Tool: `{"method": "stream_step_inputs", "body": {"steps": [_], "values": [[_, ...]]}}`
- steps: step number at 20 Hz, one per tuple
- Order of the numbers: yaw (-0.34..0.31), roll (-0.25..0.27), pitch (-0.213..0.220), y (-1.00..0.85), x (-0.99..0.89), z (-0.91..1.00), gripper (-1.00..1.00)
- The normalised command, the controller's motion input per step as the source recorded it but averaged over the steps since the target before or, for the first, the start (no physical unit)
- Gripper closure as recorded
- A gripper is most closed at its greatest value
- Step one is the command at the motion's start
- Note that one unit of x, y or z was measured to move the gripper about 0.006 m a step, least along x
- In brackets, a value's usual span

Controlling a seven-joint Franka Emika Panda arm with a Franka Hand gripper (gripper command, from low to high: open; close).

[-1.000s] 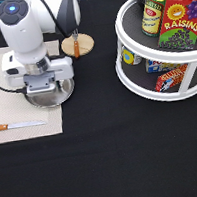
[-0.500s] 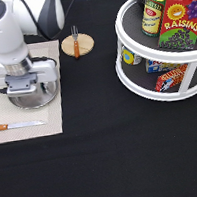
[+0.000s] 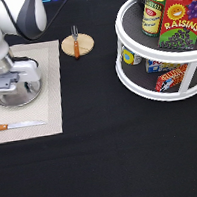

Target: Arrange plate and fork

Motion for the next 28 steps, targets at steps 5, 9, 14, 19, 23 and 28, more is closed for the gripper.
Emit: {"method": "stream_step_inputs", "body": {"steps": [5, 9, 14, 19, 23, 28], "values": [[0.009, 0.022, 0.000, -0.08, -0.13, 0.38, -1.00], [0.047, -0.027, -0.013, 0.34, -0.19, 0.70, -1.00], [0.095, -0.053, -0.002, 0.52, -0.20, 0.83, -1.00], [0.063, -0.070, -0.054, 0.56, -0.57, 0.46, -1.00], [0.025, -0.072, -0.148, 0.48, -0.80, 0.43, -1.00], [0.006, -0.088, -0.180, 0.52, -0.89, 0.29, -1.00]]}}
